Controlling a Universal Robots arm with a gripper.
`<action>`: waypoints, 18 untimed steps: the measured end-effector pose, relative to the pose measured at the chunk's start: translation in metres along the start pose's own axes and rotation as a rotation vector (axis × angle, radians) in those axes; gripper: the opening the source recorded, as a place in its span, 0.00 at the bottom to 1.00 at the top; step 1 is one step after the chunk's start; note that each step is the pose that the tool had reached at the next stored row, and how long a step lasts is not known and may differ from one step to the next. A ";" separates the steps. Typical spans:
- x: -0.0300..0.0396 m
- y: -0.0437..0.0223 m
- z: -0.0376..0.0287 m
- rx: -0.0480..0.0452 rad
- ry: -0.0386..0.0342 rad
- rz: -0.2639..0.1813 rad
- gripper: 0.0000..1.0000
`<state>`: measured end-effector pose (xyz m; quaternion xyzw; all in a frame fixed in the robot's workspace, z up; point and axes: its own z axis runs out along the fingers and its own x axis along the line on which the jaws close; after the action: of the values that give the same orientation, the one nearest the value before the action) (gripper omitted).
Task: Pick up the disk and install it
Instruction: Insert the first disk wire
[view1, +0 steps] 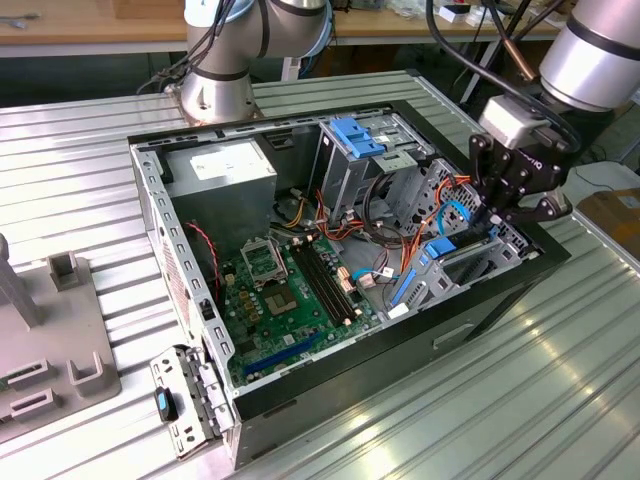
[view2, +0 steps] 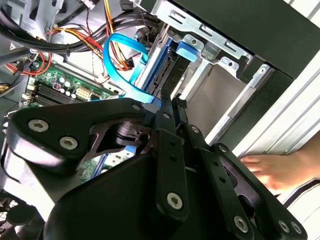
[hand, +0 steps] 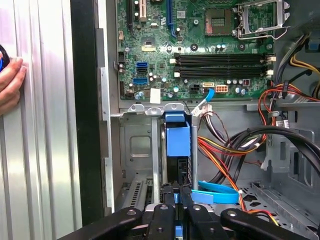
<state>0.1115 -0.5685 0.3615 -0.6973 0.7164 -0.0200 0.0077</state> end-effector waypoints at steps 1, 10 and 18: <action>-0.0002 0.0006 -0.0001 0.0035 -0.0017 0.000 0.16; -0.0088 0.0130 0.0033 0.0660 0.0133 -0.001 0.16; -0.0164 0.0117 0.0061 0.0503 0.0447 -0.003 0.16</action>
<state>0.1005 -0.5518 0.3547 -0.6974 0.7146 -0.0535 0.0092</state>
